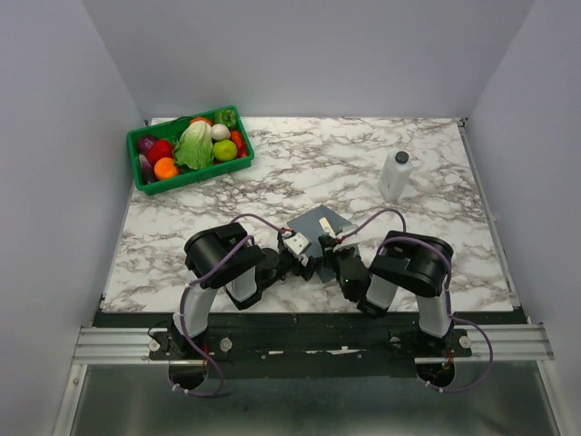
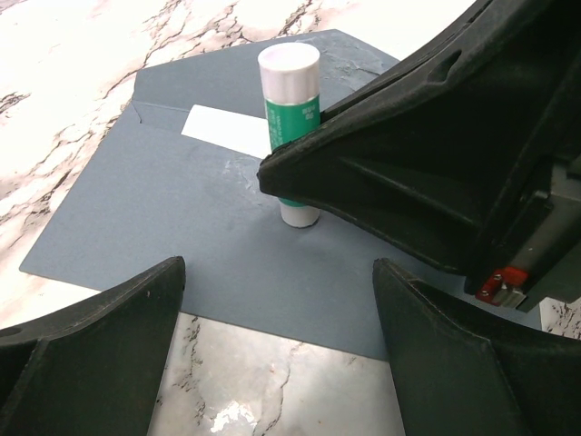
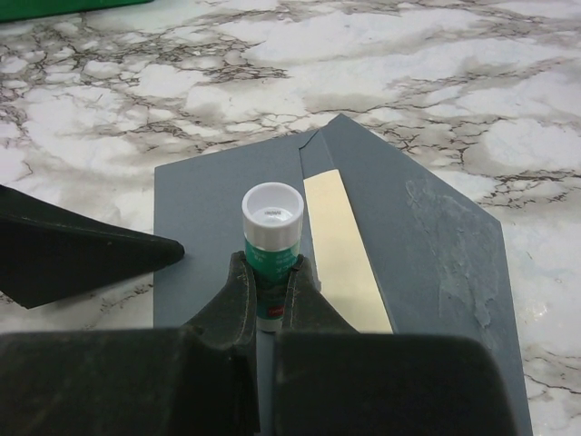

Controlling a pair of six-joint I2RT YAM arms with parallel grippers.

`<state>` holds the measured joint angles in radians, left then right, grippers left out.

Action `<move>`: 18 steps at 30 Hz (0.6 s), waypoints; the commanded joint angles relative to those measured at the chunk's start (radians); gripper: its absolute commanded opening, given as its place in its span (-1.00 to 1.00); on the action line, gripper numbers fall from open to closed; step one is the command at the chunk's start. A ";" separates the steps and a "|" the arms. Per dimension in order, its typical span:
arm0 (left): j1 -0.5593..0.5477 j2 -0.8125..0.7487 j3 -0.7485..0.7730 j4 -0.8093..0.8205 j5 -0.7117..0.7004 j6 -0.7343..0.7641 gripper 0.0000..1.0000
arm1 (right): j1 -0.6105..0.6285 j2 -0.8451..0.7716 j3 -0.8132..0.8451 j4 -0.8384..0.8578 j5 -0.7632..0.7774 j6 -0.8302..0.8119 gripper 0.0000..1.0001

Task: Place the letter into the envelope and seal it

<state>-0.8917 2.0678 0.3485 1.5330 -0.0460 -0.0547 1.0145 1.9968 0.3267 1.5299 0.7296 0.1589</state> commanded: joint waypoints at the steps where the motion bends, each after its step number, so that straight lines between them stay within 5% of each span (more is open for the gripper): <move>1: 0.002 0.143 -0.074 0.159 -0.031 0.027 0.84 | -0.017 0.051 -0.110 0.135 0.028 -0.007 -0.99; 18: 0.037 0.147 -0.074 0.162 -0.035 0.027 0.84 | -0.002 -0.078 -0.175 -0.059 0.088 0.056 -0.99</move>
<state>-0.8867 2.0689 0.3485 1.5341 -0.0444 -0.0547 1.0130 1.8877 0.1989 1.5192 0.7536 0.2127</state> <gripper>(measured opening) 0.924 0.074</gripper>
